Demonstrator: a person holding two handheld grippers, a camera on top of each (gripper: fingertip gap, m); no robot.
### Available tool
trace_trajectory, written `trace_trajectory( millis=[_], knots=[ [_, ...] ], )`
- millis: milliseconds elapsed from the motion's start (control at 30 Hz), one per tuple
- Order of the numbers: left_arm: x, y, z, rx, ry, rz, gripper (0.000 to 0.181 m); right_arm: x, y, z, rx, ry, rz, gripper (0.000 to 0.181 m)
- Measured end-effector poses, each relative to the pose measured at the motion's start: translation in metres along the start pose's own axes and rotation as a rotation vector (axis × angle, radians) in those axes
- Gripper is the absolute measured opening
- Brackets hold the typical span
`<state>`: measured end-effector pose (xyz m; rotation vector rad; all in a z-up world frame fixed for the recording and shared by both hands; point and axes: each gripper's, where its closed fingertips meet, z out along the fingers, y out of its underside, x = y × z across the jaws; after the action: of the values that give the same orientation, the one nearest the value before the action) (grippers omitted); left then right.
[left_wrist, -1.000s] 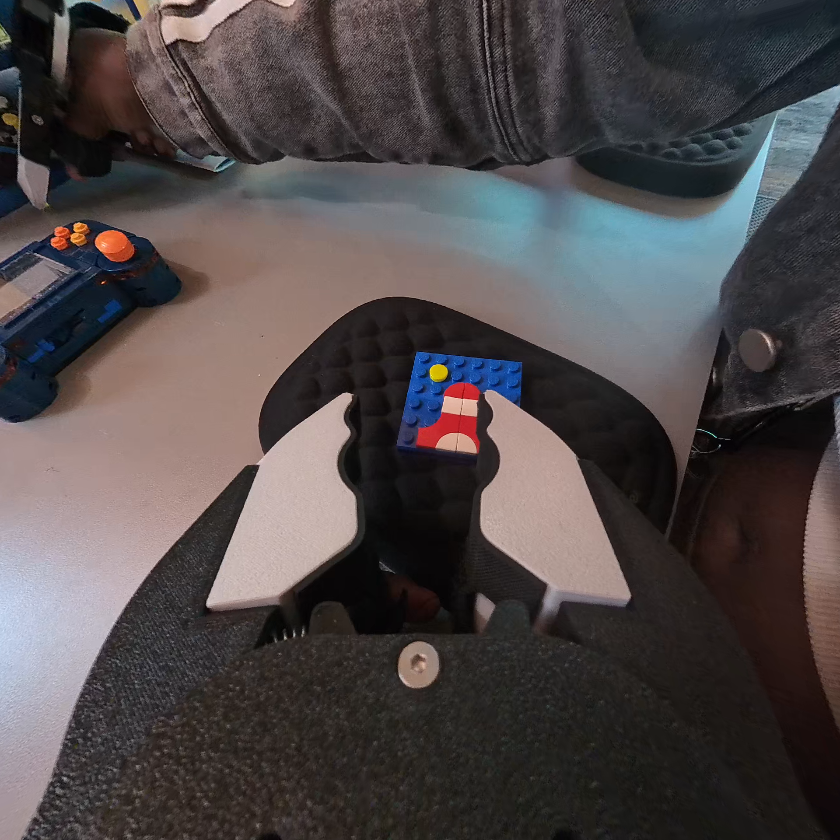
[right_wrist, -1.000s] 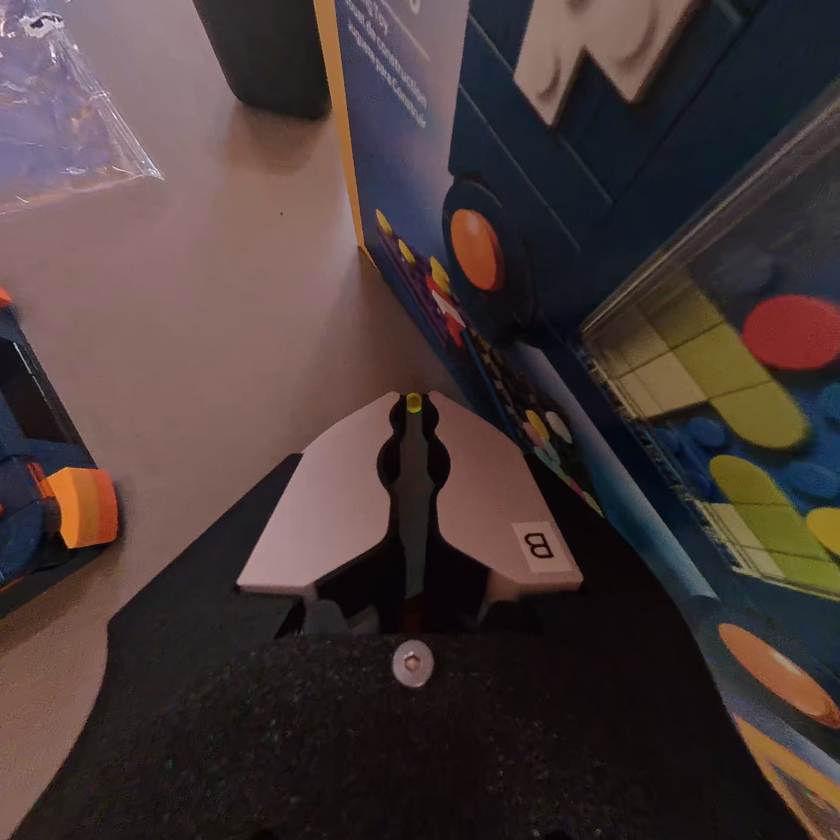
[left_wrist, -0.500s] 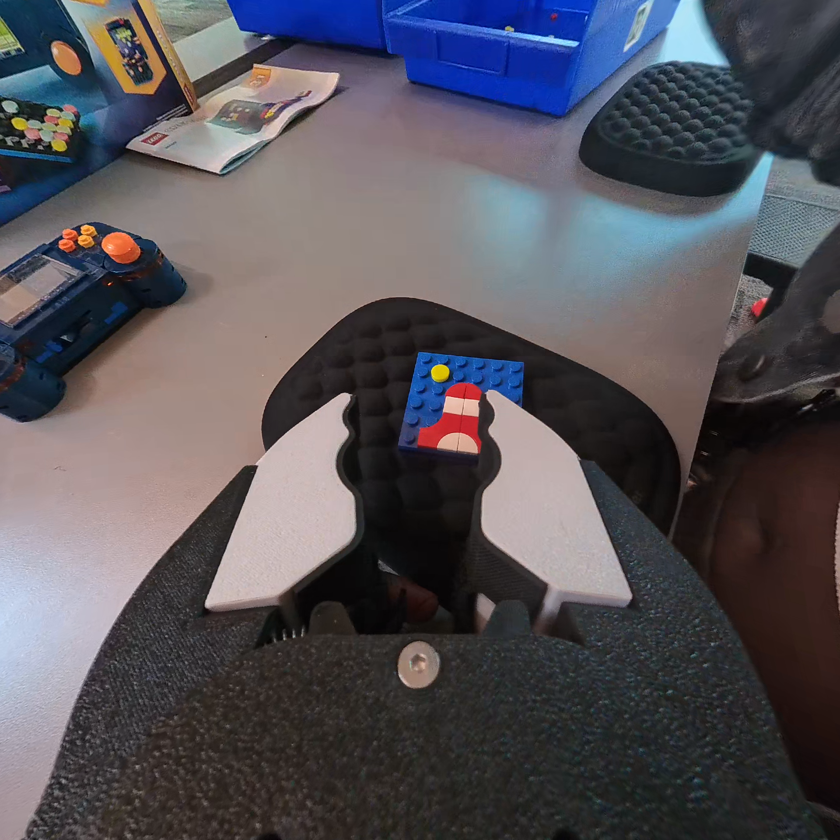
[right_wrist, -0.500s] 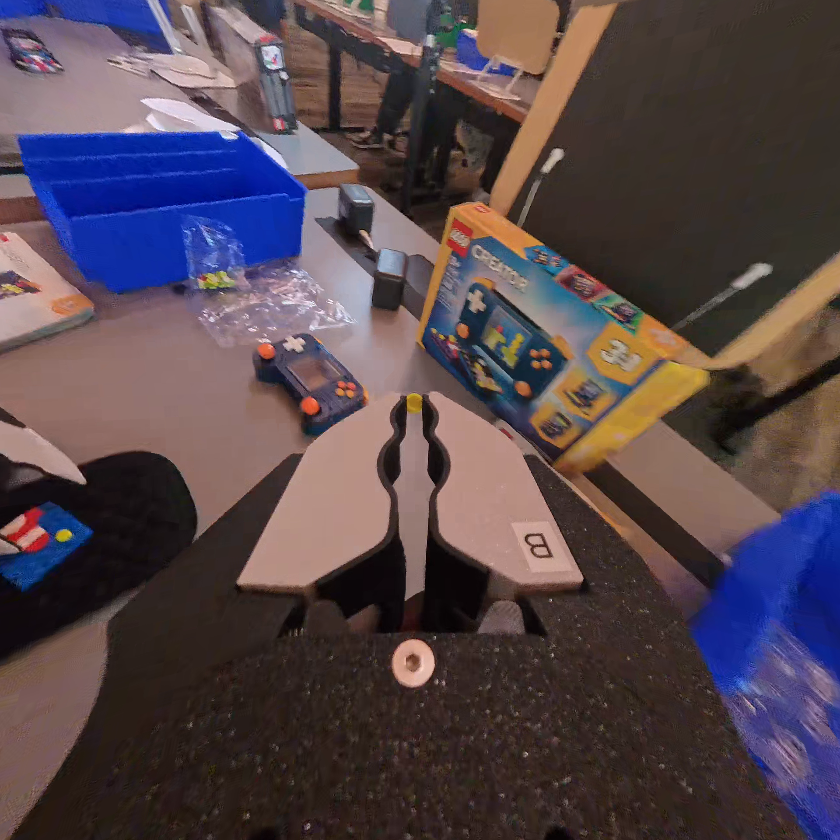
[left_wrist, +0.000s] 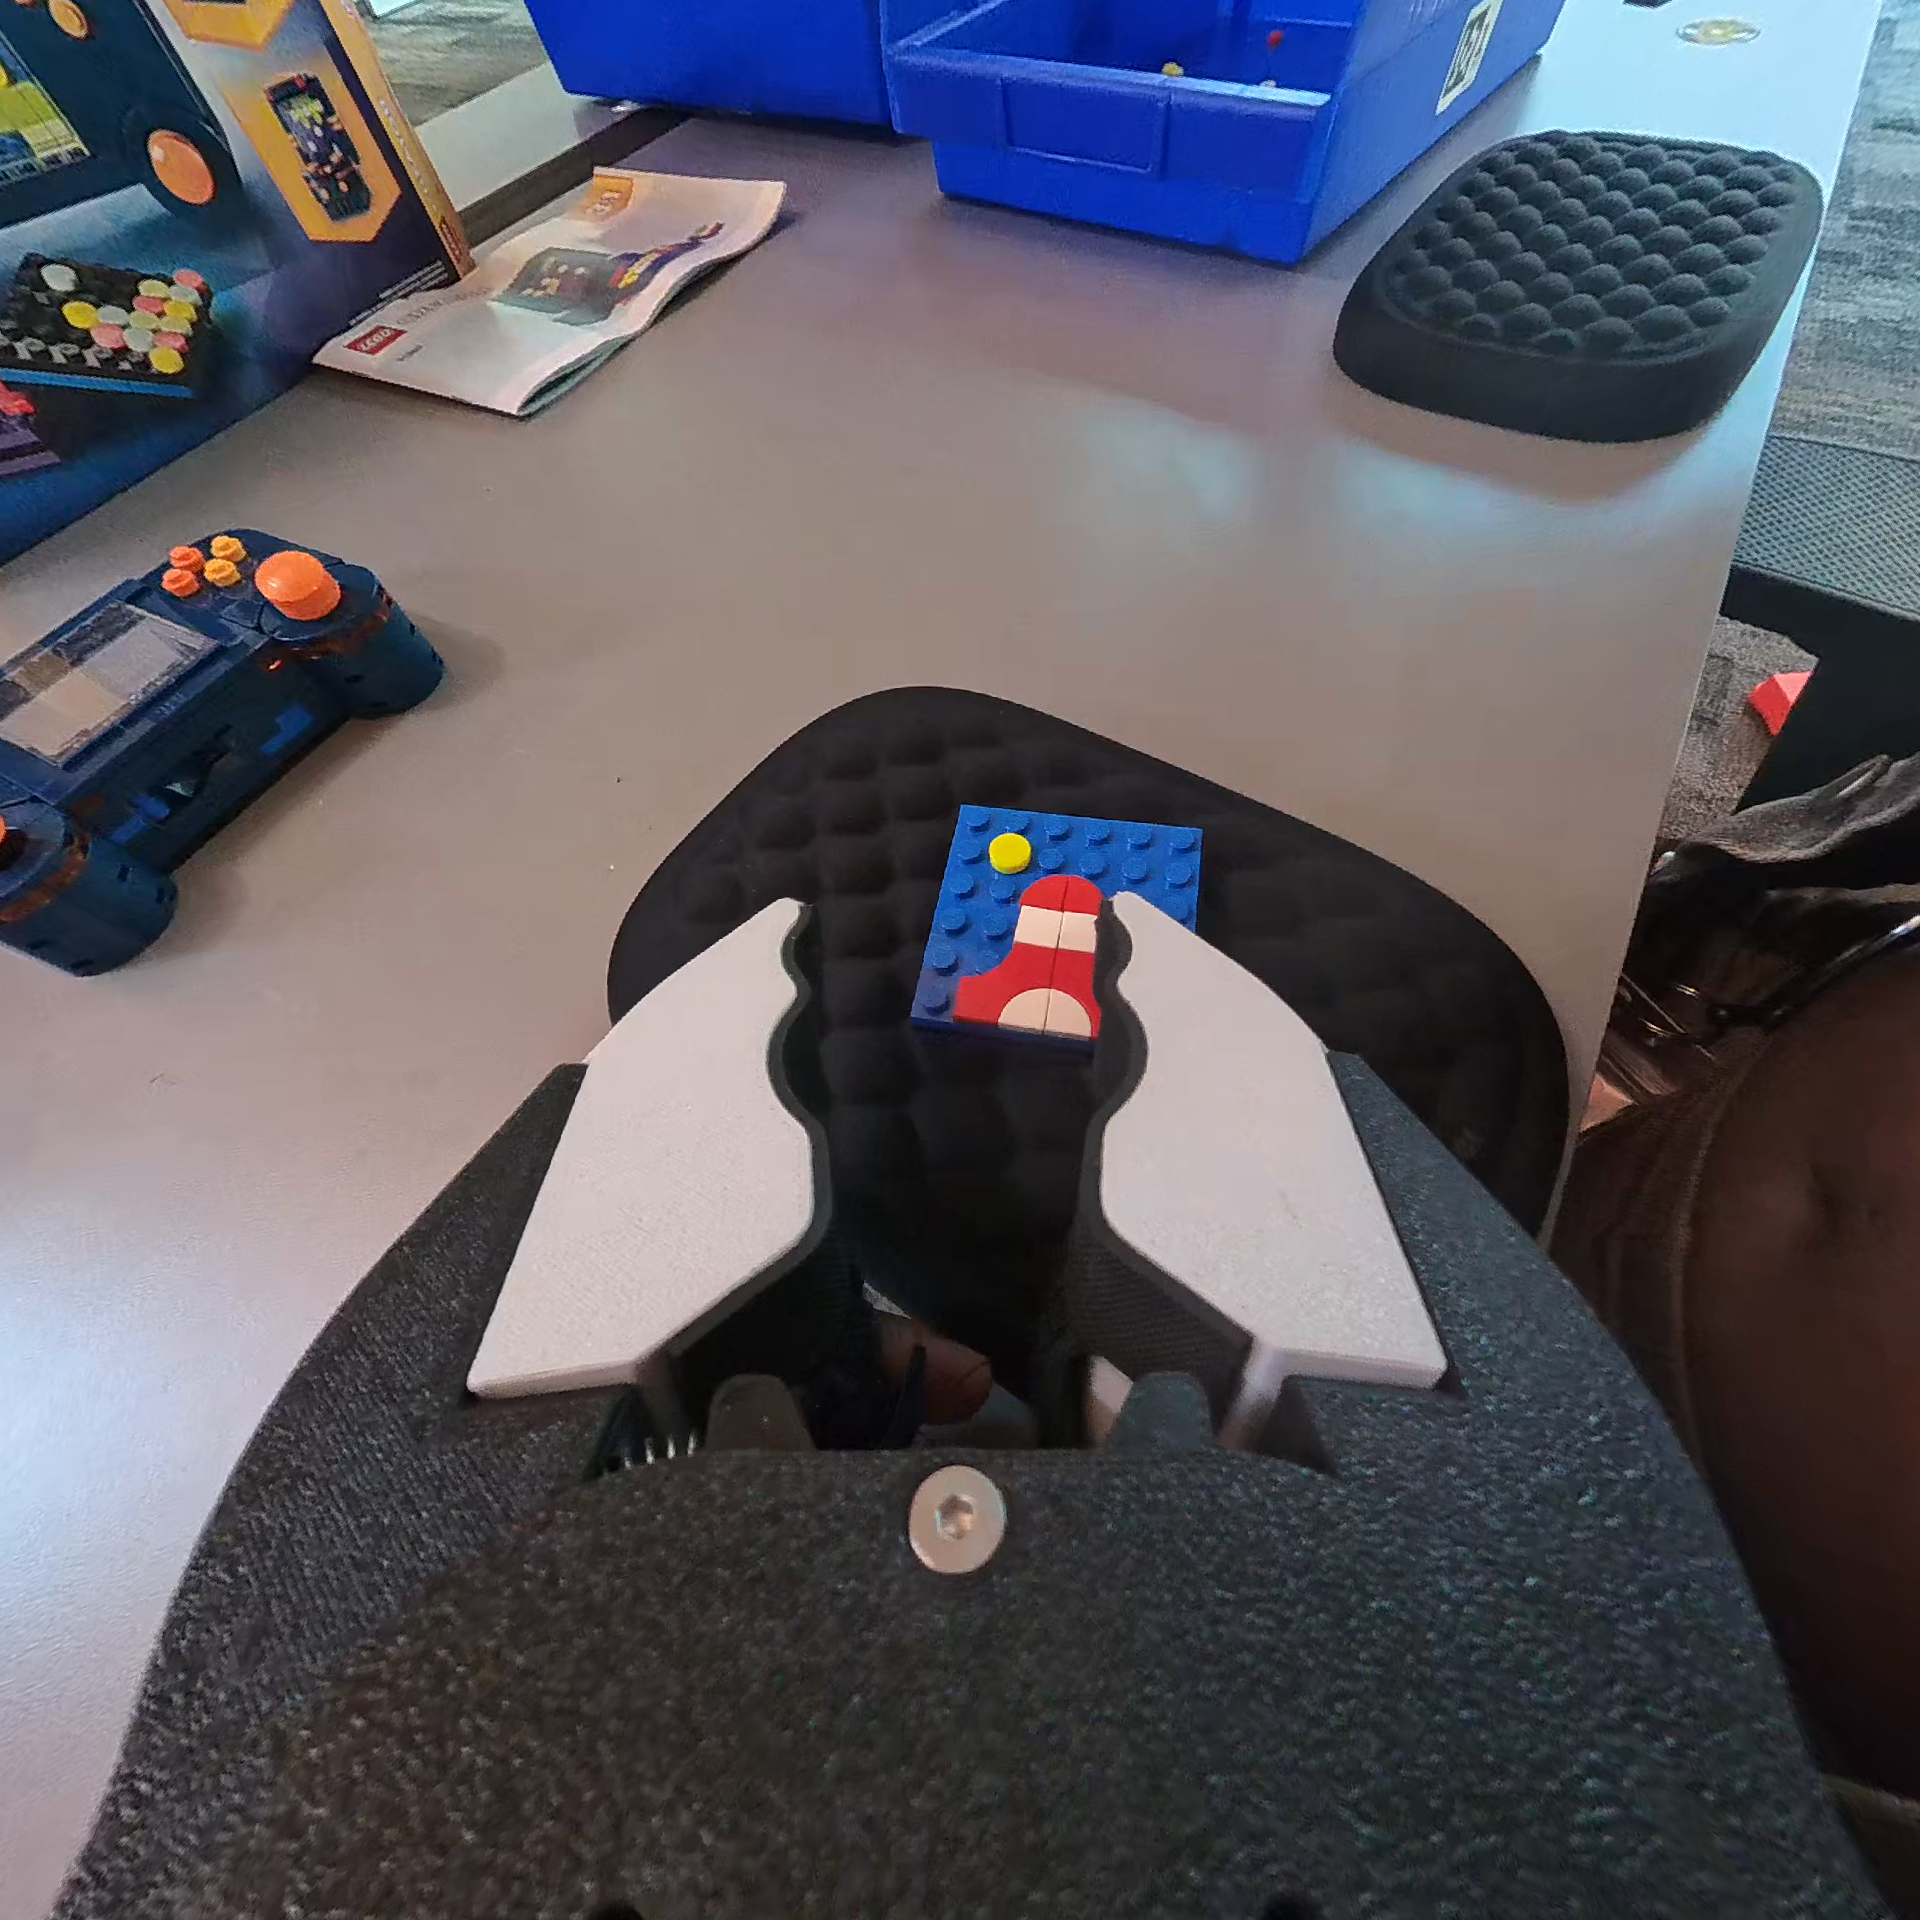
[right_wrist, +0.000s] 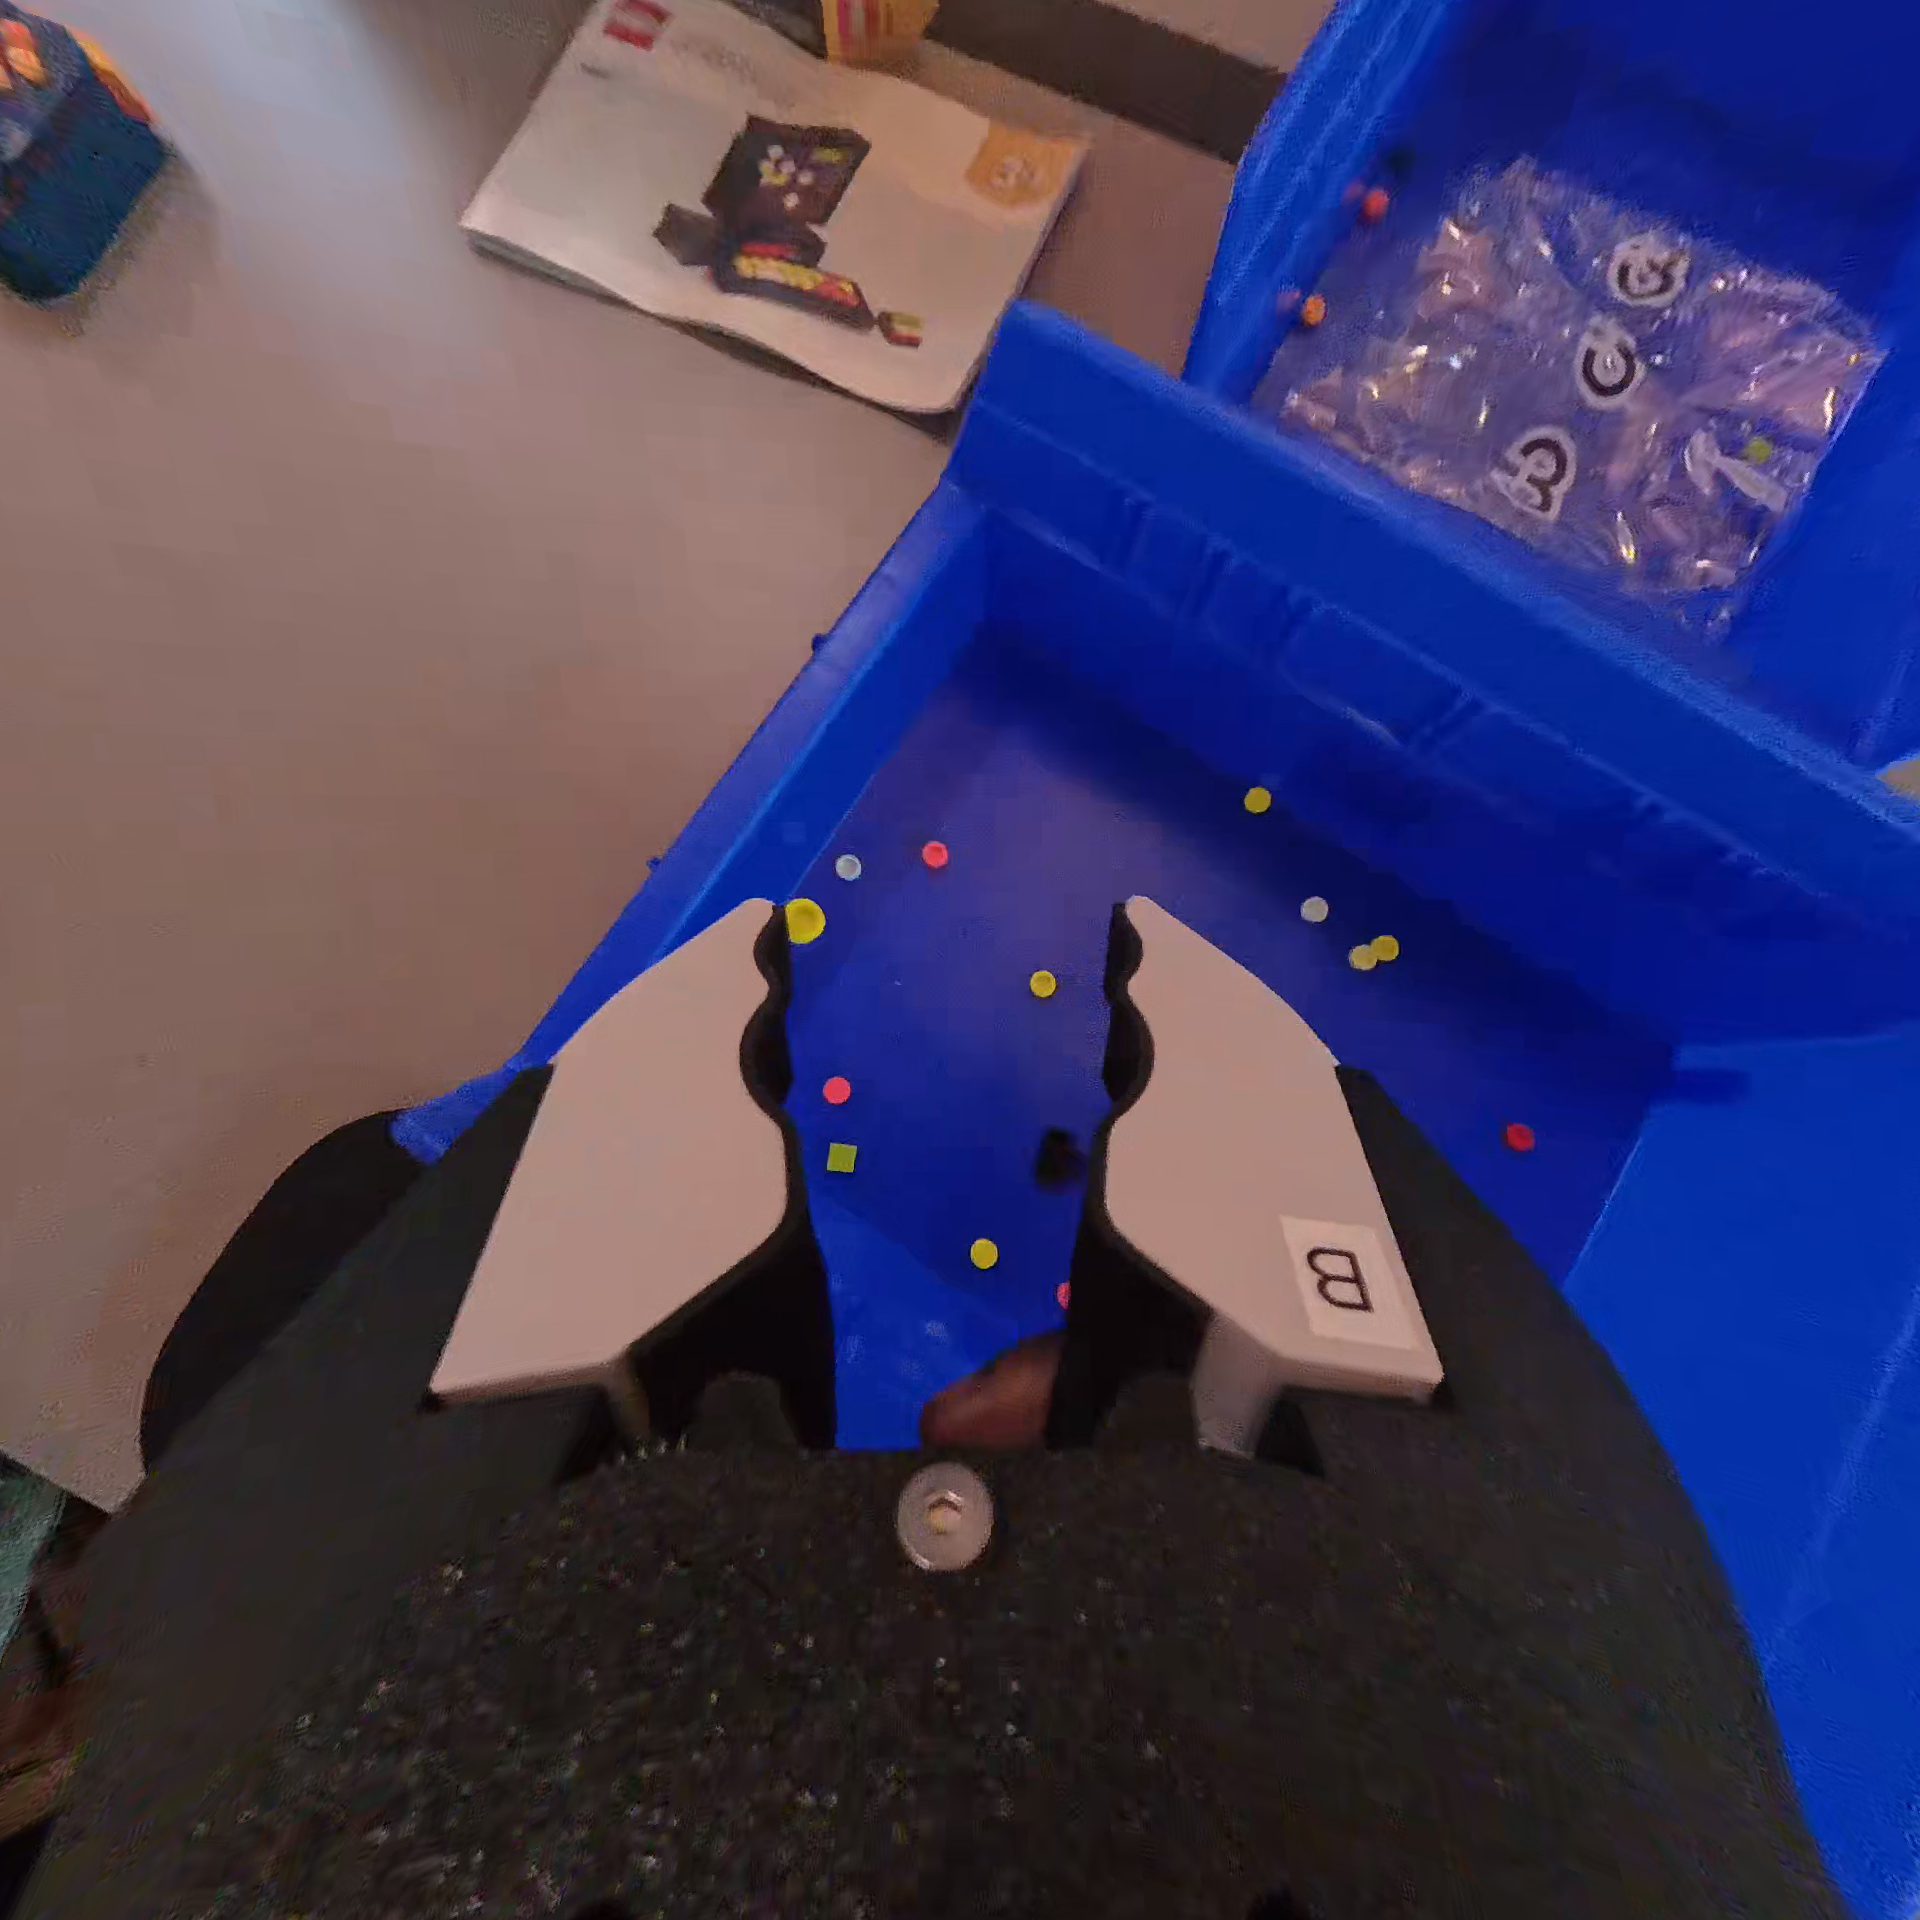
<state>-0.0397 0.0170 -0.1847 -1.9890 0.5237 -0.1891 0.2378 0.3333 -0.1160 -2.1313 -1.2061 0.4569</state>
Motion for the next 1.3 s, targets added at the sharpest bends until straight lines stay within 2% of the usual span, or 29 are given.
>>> trace_trajectory(
  millis=[67, 133, 167, 200, 233, 267, 300, 333, 367, 433, 500, 600, 667, 733, 867, 1000, 1033, 1133, 1200, 1300],
  knots=[
    [0.0, 0.0, 0.0, -0.002, 0.004, -0.006, 0.05, -0.006, -0.007, -0.004, 0.053, -0.078, 0.001, 0.064],
    [0.0, 0.0, 0.0, -0.003, 0.006, -0.011, 0.051, -0.015, -0.012, -0.006, 0.099, -0.192, 0.048, 0.058],
    [0.0, 0.0, 0.0, -0.003, 0.005, -0.01, 0.051, -0.018, 0.004, -0.002, -0.018, -0.225, 0.026, 0.057],
    [0.0, 0.0, 0.0, -0.002, 0.004, -0.007, 0.051, -0.013, 0.021, 0.0, -0.141, -0.209, -0.031, 0.071],
    [0.0, 0.0, 0.0, -0.002, 0.002, -0.004, 0.051, -0.008, 0.017, 0.001, -0.102, -0.181, -0.067, 0.083],
    [0.0, 0.0, 0.0, -0.001, 0.0, 0.0, 0.051, -0.01, 0.002, -0.001, 0.008, -0.214, -0.027, 0.077],
    [0.0, 0.0, 0.0, 0.0, -0.003, 0.004, 0.05, -0.018, 0.0, 0.0, 0.019, -0.297, 0.029, 0.074],
    [0.0, 0.0, 0.0, 0.0, -0.002, 0.007, 0.05, -0.02, 0.012, 0.002, -0.088, -0.33, 0.027, 0.078],
    [0.0, 0.0, 0.0, 0.0, -0.002, 0.006, 0.05, -0.011, 0.022, 0.005, -0.162, -0.265, -0.011, 0.084],
    [0.0, 0.0, 0.0, 0.0, -0.003, 0.006, 0.05, -0.002, 0.007, 0.003, -0.098, -0.196, -0.051, 0.077],
    [0.0, 0.0, 0.0, 0.0, -0.007, 0.011, 0.05, -0.017, -0.019, -0.001, 0.026, -0.252, -0.036, 0.067],
    [0.0, 0.0, 0.0, 0.0, -0.005, 0.005, 0.05, -0.06, -0.061, -0.013, 0.262, -0.306, -0.129, 0.059],
    [0.0, 0.0, 0.0, -0.001, -0.003, 0.003, 0.05, -0.106, -0.083, -0.023, 0.423, -0.392, -0.199, 0.056],
    [0.0, 0.0, 0.0, 0.0, -0.002, 0.003, 0.05, -0.162, -0.091, -0.027, 0.511, -0.531, -0.268, 0.053],
    [0.001, 0.0, 0.0, 0.004, 0.001, 0.007, 0.049, -0.278, -0.071, -0.013, 0.453, -0.851, -0.456, 0.046],
    [0.008, -0.003, -0.003, 0.025, 0.056, 0.053, 0.064, -0.361, -0.043, 0.022, 0.352, -0.978, -0.636, 0.023],
    [0.011, -0.004, -0.004, 0.024, 0.073, 0.058, 0.06, -0.374, -0.038, 0.035, 0.322, -0.968, -0.669, 0.018],
    [0.011, -0.007, -0.005, 0.02, 0.071, 0.046, 0.057, -0.402, -0.012, 0.062, 0.185, -0.938, -0.81, 0.019],
    [0.016, -0.007, -0.008, 0.023, 0.107, 0.042, 0.051, -0.411, -0.002, 0.07, 0.169, -0.896, -0.858, 0.016],
    [0.022, -0.005, -0.006, 0.005, 0.148, 0.007, 0.049, -0.417, 0.007, 0.076, 0.146, -0.875, -0.83, 0.013]
  ],
)
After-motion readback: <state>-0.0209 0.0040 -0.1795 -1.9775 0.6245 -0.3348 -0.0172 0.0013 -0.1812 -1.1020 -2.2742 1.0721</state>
